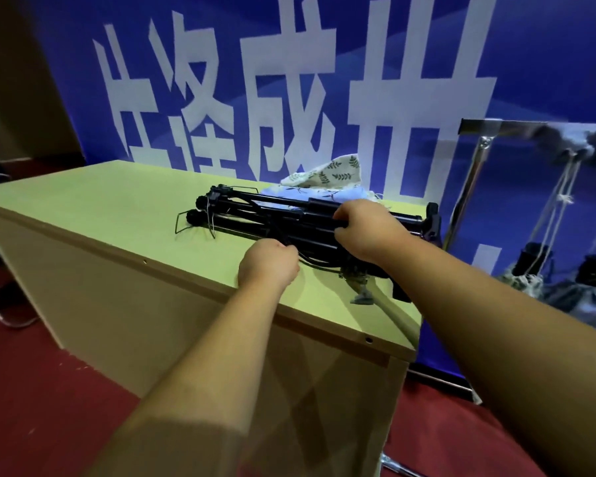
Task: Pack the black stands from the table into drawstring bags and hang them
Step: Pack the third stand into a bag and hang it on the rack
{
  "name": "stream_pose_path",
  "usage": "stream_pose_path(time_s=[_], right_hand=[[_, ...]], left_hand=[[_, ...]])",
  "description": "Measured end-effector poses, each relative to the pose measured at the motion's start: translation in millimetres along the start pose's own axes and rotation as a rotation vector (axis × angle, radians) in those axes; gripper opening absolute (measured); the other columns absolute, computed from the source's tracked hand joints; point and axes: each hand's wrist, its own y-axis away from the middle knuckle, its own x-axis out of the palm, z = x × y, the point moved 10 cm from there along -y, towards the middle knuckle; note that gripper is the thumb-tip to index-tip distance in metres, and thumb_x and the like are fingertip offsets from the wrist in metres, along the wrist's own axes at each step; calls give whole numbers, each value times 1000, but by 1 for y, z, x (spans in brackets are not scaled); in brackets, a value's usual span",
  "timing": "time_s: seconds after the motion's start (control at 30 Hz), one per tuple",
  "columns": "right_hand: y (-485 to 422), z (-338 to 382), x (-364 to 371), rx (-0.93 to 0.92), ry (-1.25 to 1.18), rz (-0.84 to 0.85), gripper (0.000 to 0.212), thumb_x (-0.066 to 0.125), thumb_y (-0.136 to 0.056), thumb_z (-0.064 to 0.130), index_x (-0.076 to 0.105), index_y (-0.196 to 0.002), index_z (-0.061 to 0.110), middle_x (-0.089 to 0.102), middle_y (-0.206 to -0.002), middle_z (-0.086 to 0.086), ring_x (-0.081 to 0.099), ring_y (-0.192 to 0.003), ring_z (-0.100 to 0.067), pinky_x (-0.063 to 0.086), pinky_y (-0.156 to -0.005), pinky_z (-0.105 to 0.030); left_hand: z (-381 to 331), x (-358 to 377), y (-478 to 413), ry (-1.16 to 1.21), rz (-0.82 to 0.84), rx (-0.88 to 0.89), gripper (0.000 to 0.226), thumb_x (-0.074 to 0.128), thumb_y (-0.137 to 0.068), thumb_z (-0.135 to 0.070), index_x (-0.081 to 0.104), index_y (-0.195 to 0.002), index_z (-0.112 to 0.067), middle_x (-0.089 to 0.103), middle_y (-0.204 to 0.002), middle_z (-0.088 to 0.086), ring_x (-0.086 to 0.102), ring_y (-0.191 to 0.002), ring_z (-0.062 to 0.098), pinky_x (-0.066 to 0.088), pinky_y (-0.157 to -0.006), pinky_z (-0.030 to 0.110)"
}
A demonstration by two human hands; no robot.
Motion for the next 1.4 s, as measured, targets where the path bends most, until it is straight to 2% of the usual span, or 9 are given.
stream_pose_path(time_s=[0.17,0.33,0.5,0.63,0.77,0.87,0.97,1.17,1.4], right_hand=[[-38,-2,2,58,42,-27,19,56,-96,20,72,-105,12,68,-104,-12,63,-89,-29,50,-73,-34],[-65,6,5,84,101,75,38,54,-102,17,63,-138,13,66,-131,-15,63,-114,-34,53,-91,-38],[-72,23,39,1,219,231,37,54,-106,29,60,-142,19,64,-139,-11,59,-126,-33,43,-98,-37],[-80,21,44,5,225,184,38,51,-110,36,61,-140,15,64,-139,-12,59,-126,-33,42,-97,-35],[-95,6,40,46,267,109,37,48,-111,34,60,-139,13,55,-137,-18,58,-111,-34,48,-95,-41],[-105,-3,36,71,324,102,44,55,-103,21,53,-147,15,52,-142,-19,53,-125,-41,49,-104,-50],[-112,-6,40,61,364,180,38,56,-102,13,58,-140,8,61,-135,-19,59,-113,-35,49,-95,-41],[-134,-15,46,95,429,240,38,63,-103,19,65,-140,10,66,-131,-16,64,-116,-34,53,-104,-42],[-148,-19,53,95,455,244,40,67,-102,23,64,-141,12,65,-126,-14,64,-111,-32,54,-102,-41]], left_hand=[[-4,-6,-6,-184,-135,40,38,47,-90,-43,70,-77,-16,74,-74,-2,67,-68,27,45,-57,29],[-16,-4,-8,-295,-206,116,43,43,-98,-53,62,-80,-18,68,-81,1,65,-79,32,50,-65,34],[-12,-2,-19,-316,-222,129,52,56,-90,-72,63,-103,-22,71,-95,-1,68,-90,33,57,-74,38],[-10,3,-26,-361,-199,125,47,57,-92,-64,69,-86,-19,70,-83,1,66,-82,33,47,-61,32],[-7,1,-24,-208,-186,135,34,54,-90,-43,52,-69,-16,65,-63,1,58,-60,29,37,-53,28],[-9,-8,-19,-34,-251,166,32,45,-91,-44,52,-74,-18,67,-62,0,66,-59,28,48,-56,31],[-8,-12,-18,66,-294,211,39,37,-96,-54,57,-84,-23,69,-67,-2,71,-62,24,59,-66,39],[-10,-11,-17,36,-327,283,51,28,-99,-65,62,-98,-28,71,-74,-5,68,-68,24,60,-69,43],[-10,-8,-17,9,-278,255,56,30,-102,-65,67,-90,-24,71,-64,-11,70,-61,18,60,-68,39]])
